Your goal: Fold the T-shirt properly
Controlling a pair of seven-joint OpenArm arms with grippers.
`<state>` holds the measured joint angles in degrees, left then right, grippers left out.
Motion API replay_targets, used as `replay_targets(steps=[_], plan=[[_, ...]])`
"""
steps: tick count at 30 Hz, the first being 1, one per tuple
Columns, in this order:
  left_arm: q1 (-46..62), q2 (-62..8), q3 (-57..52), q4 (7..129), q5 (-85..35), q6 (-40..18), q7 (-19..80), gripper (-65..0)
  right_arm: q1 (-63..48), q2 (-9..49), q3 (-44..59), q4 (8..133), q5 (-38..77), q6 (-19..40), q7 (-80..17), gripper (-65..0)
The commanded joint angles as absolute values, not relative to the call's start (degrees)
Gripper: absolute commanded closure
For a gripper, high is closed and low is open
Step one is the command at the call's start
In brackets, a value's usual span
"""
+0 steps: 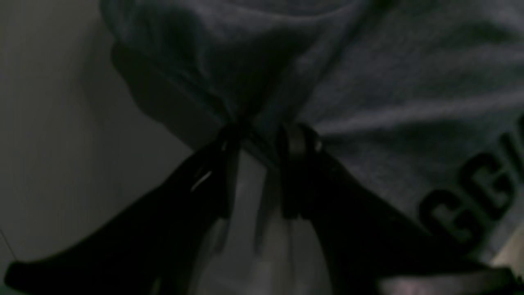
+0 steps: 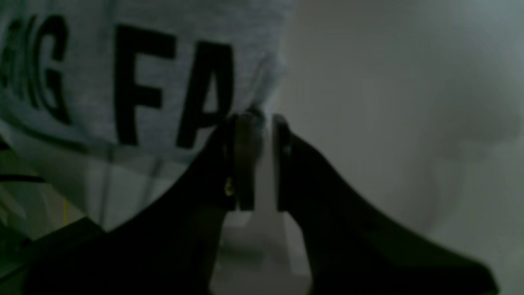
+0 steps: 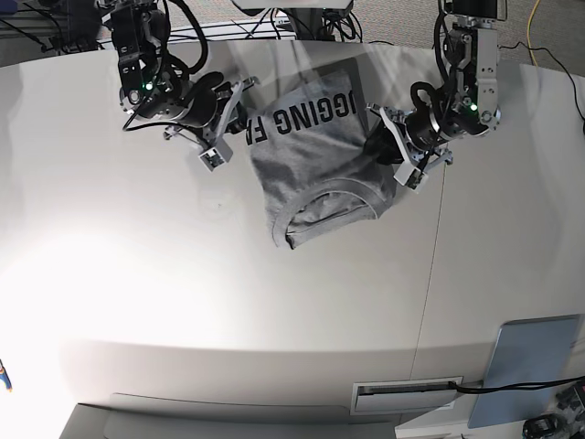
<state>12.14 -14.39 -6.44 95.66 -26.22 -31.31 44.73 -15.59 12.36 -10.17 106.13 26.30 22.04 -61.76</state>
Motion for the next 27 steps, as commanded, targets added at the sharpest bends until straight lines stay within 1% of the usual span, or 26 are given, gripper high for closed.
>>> replay_targets(steps=[1, 4, 7, 13, 17, 21, 24, 27], plan=[[11.77, -15.27, -7.18, 98.21, -28.8, -31.53, 44.1, -18.5, -15.25, 12.71, -9.21, 107.26, 27.03, 22.0, -61.58, -7.6], [12.12, -15.9, -8.71, 102.61, -32.71, -31.53, 45.95, -18.5, -16.01, 12.71, -6.39, 108.18, 27.68, 21.96, -62.28, -7.6], [12.95, -16.21, -10.9, 107.26, -33.78, -31.51, 47.62, -18.5, -18.57, 12.73, -1.69, 111.24, 28.77, 21.98, -62.96, -7.5], [18.96, -16.21, -18.11, 111.96, -36.16, -30.48, 48.49, -18.5, -27.4, 12.71, 12.64, 117.99, 29.58, 22.0, -65.19, -7.5], [25.98, -16.19, -24.51, 113.06, -39.07, -30.81, 48.49, -18.5, -34.65, 12.71, 22.06, 121.3, 29.63, 22.02, -66.59, -7.4], [34.59, -16.16, -30.06, 113.6, -41.01, -31.55, 48.47, -17.8, -42.94, 12.69, 29.63, 123.63, 33.95, 22.24, -67.83, -7.4], [41.63, -16.19, -32.38, 113.56, -40.91, -31.55, 48.47, -17.8, -49.3, 12.69, 33.3, 123.92, 36.27, 22.5, -68.55, -7.4], [49.01, -16.14, -33.08, 112.71, -40.03, -31.53, 48.42, -17.8, -55.24, 12.67, 34.13, 123.48, 35.33, 22.48, -70.17, -7.4]])
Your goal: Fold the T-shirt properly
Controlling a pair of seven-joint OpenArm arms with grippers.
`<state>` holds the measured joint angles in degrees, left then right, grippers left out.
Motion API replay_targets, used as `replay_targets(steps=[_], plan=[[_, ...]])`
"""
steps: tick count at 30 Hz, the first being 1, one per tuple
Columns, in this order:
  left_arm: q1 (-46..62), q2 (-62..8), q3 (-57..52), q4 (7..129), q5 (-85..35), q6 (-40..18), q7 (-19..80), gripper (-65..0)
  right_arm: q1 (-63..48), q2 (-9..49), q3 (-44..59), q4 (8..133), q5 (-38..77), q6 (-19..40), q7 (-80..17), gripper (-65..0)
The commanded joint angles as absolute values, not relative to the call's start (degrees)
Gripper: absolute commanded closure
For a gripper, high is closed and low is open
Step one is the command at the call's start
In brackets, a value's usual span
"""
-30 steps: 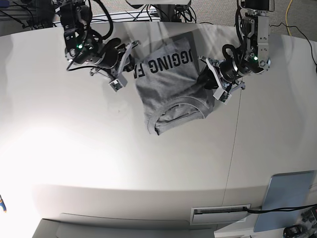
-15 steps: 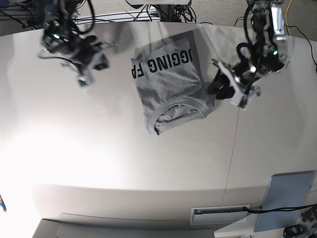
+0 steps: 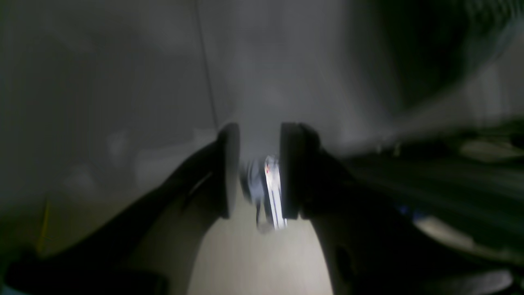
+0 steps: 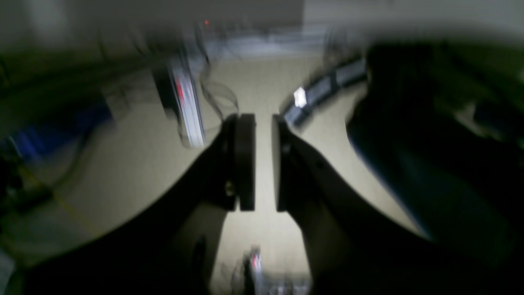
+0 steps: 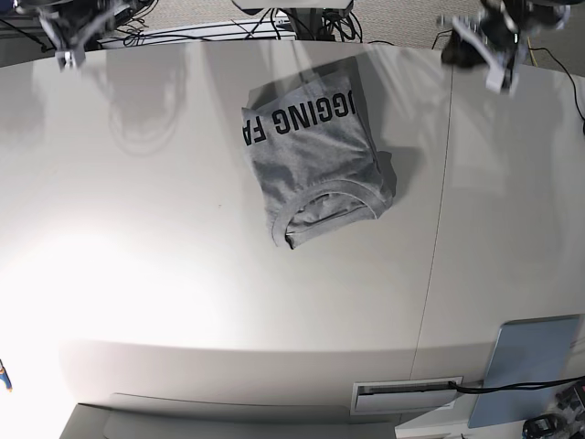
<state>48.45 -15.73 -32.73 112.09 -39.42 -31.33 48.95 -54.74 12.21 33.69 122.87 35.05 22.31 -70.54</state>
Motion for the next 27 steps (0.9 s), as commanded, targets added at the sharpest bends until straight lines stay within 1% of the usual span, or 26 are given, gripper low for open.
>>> replay_targets(steps=[1, 3, 6, 9, 11, 15, 18, 21, 24, 27], plan=[[51.05, -15.97, -33.08, 111.94, -39.97, -31.53, 48.34, -17.8, -56.93, 12.51, 34.06, 122.78, 34.96, 22.48, -70.06, -7.4], [54.22, -15.2, -33.01, 109.45, -38.68, -31.57, 46.54, -17.8, -59.11, 11.86, 34.06, 120.29, 33.89, 22.55, -68.88, -7.5], [56.16, -13.08, -33.01, 103.0, -33.76, -31.79, 40.66, -17.8, -59.79, 11.29, 34.06, 113.3, 31.51, 23.94, -64.84, -7.5], [55.55, -11.92, -32.86, 93.45, -28.12, -35.27, 34.81, -17.8, -59.0, 11.11, 33.89, 103.44, 29.71, 25.74, -58.96, -7.5], [53.82, -11.92, -32.75, 85.89, -25.74, -36.97, 31.92, -17.8, -56.93, 11.09, 33.8, 95.9, 28.05, 26.48, -56.69, -7.5], [47.79, -11.99, -32.75, 69.65, -19.73, -38.98, 26.28, -17.8, -49.25, 11.14, 33.8, 78.7, 22.24, 28.16, -51.81, -7.5], [41.76, -12.29, -32.75, 57.19, -13.41, -39.05, 21.3, -17.9, -41.91, 11.22, 33.8, 64.79, 16.91, 29.93, -45.01, -7.5], [35.7, -12.4, -32.75, 46.48, -8.71, -38.87, 16.51, -17.8, -34.26, 11.88, 33.8, 51.66, 12.78, 32.91, -37.78, -7.5], [29.65, -12.38, -32.75, 38.76, -7.64, -38.92, 15.03, -17.8, -27.29, 12.62, 33.8, 41.39, 9.82, 35.55, -31.57, -7.5], [24.58, -12.14, -32.75, 34.2, -7.66, -38.87, 15.0, -17.8, -21.98, 12.93, 33.8, 35.31, 7.49, 36.27, -27.92, -7.5]])
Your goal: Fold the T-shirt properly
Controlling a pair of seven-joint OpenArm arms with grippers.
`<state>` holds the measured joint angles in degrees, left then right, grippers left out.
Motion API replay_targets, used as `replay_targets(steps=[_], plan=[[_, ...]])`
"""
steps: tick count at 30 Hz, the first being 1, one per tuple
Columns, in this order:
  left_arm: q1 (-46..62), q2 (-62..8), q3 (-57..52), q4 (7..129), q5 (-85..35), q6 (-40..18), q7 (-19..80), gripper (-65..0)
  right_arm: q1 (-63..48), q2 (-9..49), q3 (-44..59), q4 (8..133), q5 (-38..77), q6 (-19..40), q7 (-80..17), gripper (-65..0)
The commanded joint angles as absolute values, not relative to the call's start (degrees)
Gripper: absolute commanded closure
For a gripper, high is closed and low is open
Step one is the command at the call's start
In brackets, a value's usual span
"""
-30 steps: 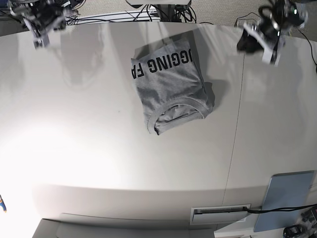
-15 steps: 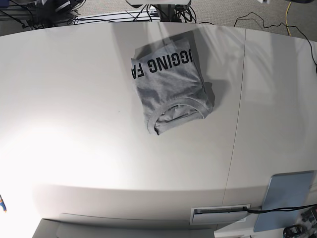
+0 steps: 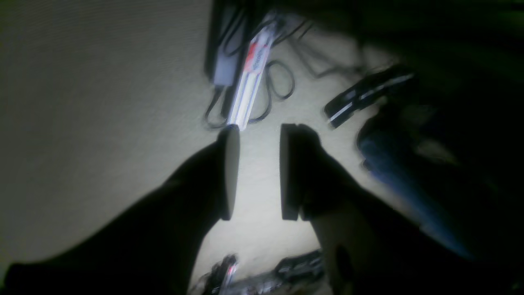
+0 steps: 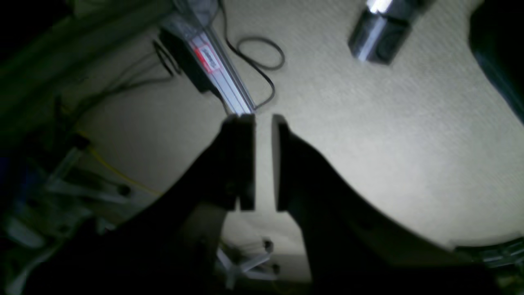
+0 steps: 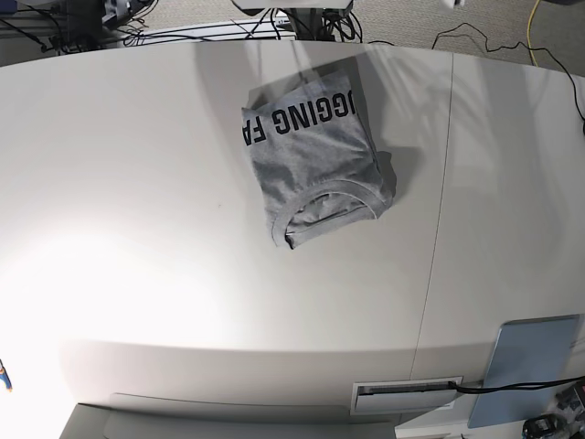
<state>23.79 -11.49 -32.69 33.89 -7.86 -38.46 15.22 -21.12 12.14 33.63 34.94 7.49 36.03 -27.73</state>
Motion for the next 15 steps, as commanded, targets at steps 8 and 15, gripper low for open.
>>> replay_targets(steps=[8, 15], plan=[[15.97, -10.13, -32.75, 28.38, -0.36, -30.65, 16.64, -17.8, -15.22, 13.02, 33.8, 33.1, 5.89, 36.25, -29.12, -7.5], [14.11, -10.0, -32.75, 26.35, 0.43, -28.29, 16.45, -17.8, -14.94, 13.02, 33.8, 33.1, 4.8, 36.25, -30.02, -7.5]])
